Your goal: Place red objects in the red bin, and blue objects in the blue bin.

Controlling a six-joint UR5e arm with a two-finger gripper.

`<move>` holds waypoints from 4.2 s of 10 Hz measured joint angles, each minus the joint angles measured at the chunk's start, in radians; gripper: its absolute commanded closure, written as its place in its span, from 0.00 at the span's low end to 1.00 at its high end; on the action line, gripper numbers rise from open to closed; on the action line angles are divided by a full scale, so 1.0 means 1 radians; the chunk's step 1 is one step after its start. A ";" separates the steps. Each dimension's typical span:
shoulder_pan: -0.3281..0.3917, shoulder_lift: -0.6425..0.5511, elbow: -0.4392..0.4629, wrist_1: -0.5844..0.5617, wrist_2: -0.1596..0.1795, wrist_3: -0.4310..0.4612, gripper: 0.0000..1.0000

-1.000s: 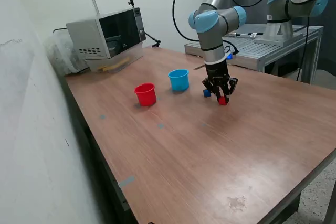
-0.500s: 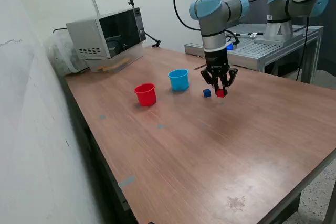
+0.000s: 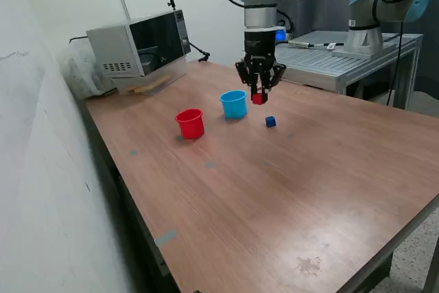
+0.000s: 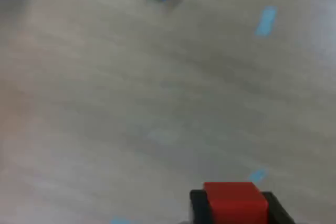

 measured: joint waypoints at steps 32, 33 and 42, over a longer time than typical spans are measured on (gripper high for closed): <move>-0.204 0.265 -0.298 0.101 -0.273 0.356 0.00; -0.198 0.235 -0.260 0.100 -0.272 0.356 0.00; -0.150 -0.114 0.164 0.073 -0.187 0.374 0.00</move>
